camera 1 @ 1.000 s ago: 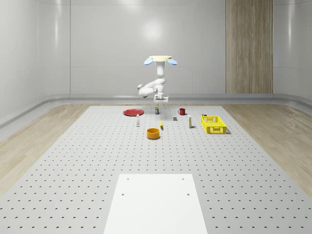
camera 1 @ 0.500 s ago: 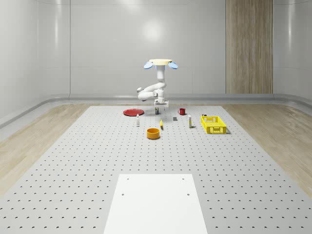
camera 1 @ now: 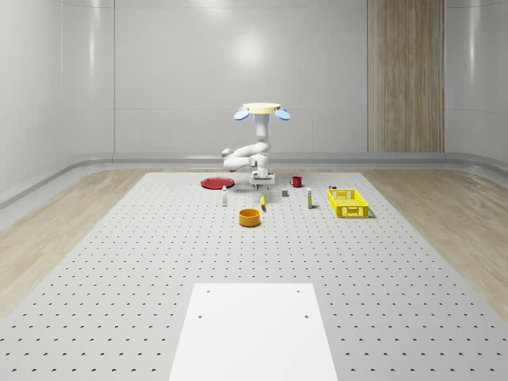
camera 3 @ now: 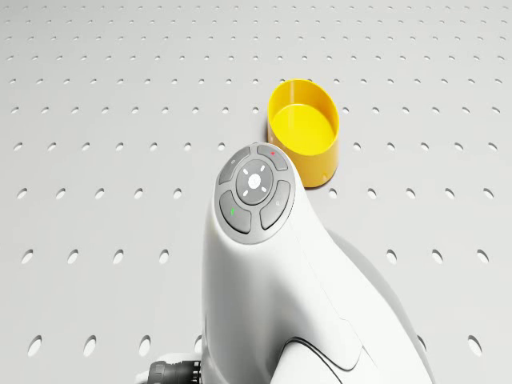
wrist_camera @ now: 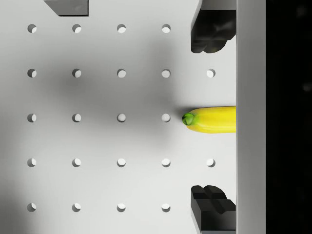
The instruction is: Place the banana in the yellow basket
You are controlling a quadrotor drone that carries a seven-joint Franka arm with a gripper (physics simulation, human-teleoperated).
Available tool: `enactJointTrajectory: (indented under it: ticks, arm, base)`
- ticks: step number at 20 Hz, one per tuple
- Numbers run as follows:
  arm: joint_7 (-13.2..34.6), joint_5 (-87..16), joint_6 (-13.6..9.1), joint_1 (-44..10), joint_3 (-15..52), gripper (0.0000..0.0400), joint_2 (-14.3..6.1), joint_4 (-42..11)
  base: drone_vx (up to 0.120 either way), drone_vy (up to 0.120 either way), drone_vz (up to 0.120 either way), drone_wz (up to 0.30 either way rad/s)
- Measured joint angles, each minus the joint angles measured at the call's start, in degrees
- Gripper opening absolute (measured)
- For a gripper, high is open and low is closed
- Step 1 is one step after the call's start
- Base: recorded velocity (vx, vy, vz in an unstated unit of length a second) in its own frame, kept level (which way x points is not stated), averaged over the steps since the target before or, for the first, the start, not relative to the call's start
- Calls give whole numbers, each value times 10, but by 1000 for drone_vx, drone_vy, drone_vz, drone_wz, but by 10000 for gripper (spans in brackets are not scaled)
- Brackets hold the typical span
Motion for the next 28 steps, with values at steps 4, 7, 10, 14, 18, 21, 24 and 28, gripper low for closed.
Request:
enactJointTrajectory:
  ticks: [4, 7, 10, 14, 18, 21, 24, 28]
  arm:
    - [3, 5, 9, -3, 3, 400, -10, 1]
    - [5, 9, 16, -5, 5, 400, -17, 1]
    - [7, 12, 22, -7, 6, 400, -24, 2]
    - [9, 16, 31, -10, 9, 400, -33, 2]
    - [11, 20, 39, -12, 10, 400, -42, 3]
    - [11, 10, 52, -12, -2, 400, -51, 5]
    - [9, -7, 67, -12, -22, 400, -60, 9]
    - [8, -26, 84, -14, -45, 400, -70, 15]
  base:
    - [120, 0, -120, 0]
    - [120, -27, -120, 0]
    - [120, 0, 0, 0]
    - [120, 0, 0, 0]
    - [90, 0, -70, 0]
    - [0, 0, 0, 0]
    - [0, 0, 0, 0]
    - [0, 0, 0, 0]
